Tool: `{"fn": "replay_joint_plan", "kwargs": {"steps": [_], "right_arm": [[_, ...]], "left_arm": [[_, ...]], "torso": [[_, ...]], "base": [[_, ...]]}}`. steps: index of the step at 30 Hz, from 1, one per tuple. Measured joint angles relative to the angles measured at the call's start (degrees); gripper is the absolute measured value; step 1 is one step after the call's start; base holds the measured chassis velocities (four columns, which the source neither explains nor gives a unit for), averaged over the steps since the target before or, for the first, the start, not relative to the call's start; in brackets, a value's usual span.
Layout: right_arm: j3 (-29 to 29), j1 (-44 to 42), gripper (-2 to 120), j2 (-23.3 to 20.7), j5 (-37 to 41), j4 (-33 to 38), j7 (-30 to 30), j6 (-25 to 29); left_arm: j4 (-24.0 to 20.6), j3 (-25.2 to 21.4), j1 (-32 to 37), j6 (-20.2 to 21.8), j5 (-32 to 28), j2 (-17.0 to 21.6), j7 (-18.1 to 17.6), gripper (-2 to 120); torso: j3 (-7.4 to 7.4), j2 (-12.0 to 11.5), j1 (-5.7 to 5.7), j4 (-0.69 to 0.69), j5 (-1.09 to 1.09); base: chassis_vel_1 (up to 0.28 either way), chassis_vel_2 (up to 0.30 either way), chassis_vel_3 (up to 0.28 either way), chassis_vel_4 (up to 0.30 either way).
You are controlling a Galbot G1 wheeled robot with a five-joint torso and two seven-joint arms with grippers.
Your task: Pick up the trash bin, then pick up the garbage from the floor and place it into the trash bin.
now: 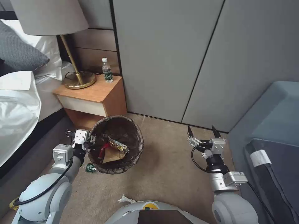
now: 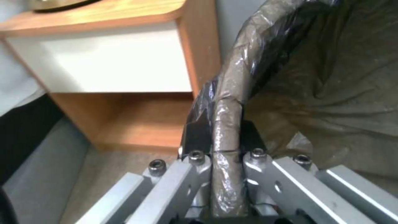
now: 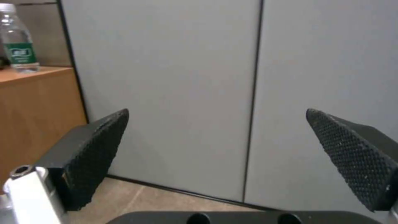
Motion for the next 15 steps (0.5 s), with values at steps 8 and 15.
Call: {"fn": "replay_joint_plan", "kwargs": {"steps": [8, 15], "right_arm": [[-0.1, 0.2, 100, 0.0, 0.1, -0.1, 0.1, -0.1], [-0.3, 0.4, 100, 0.0, 0.1, -0.2, 0.1, -0.3]], "left_arm": [[0.0, 0.0, 0.0, 0.0, 0.0, -0.1, 0.0, 3], [0.0, 0.0, 0.0, 0.0, 0.0, -0.3, -0.1, 3]], "torso": [[0.00, 0.0, 0.00, 0.00, 0.00], [0.00, 0.0, 0.00, -0.01, 0.00]], "base": [[0.056, 0.062, 0.054, 0.060], [0.061, 0.055, 0.058, 0.068]]}}
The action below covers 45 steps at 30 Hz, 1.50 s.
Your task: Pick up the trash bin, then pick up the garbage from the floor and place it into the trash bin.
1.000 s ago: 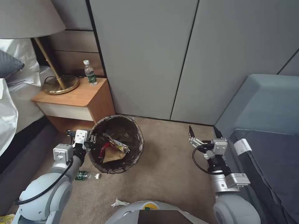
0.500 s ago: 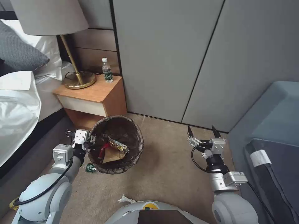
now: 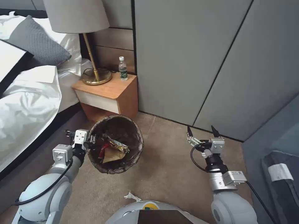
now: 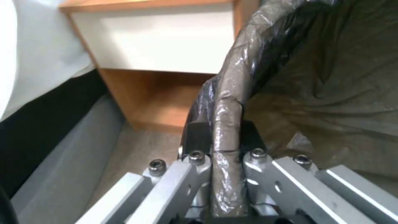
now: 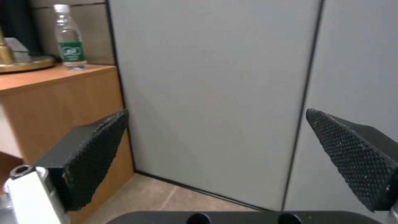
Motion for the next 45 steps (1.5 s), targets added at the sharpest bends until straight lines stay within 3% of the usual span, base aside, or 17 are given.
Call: {"fn": "replay_joint_plan", "kwargs": {"steps": [45], "right_arm": [[-0.9, 1.3, 100, -0.7, 0.4, -1.1, 0.3, -0.4]], "left_arm": [[0.0, 0.9, 0.9, -0.1, 1.2, -0.9, -0.1, 3]], "torso": [[0.00, 0.0, 0.00, 0.00, 0.00]], "base": [[0.073, 0.071, 0.076, 0.070]]}}
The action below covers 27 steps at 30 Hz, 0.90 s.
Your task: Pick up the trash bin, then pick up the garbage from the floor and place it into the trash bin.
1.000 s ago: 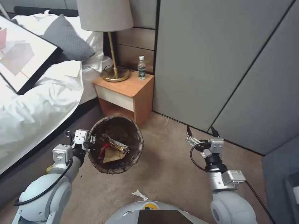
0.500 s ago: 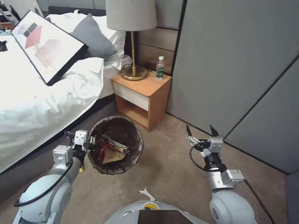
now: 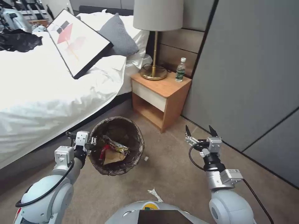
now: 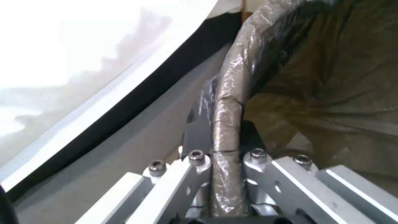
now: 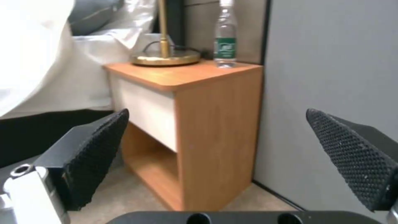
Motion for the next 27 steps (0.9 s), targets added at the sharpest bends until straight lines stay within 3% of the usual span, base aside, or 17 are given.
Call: {"fn": "replay_joint_plan", "kwargs": {"steps": [27], "right_arm": [[-0.5, 1.0, 100, 0.0, 0.8, -0.3, 0.3, -1.8]], "left_arm": [[0.0, -0.3, -0.2, -0.1, -0.2, 0.2, -0.1, 3]], "torso": [[0.00, 0.0, 0.00, 0.00, 0.00]], "base": [[0.075, 0.078, 0.081, 0.079]]}}
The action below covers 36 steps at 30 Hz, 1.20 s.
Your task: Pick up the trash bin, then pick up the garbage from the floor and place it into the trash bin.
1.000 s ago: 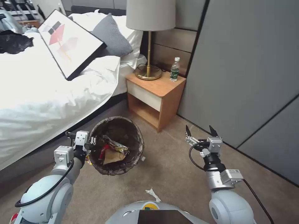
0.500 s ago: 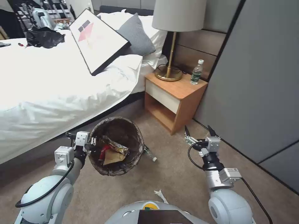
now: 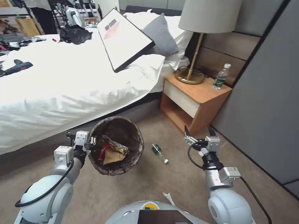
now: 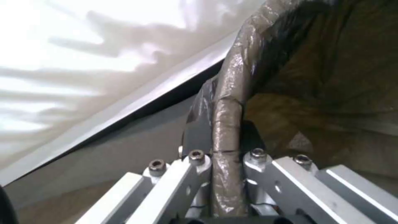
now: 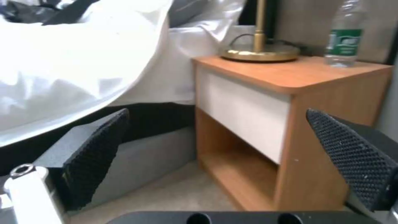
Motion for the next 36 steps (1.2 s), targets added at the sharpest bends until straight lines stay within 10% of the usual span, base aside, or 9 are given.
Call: {"fn": "replay_joint_plan", "kwargs": {"steps": [36], "right_arm": [[-5.0, 20.4, 100, -9.0, 18.3, -12.3, -6.0, -24.1]], "left_arm": [[0.0, -3.4, 0.8, 0.4, -3.9, 0.8, -2.4, 3]], "torso": [[0.00, 0.0, 0.00, 0.00, 0.00]], "base": [[0.011, 0.011, 0.011, 0.011]]}}
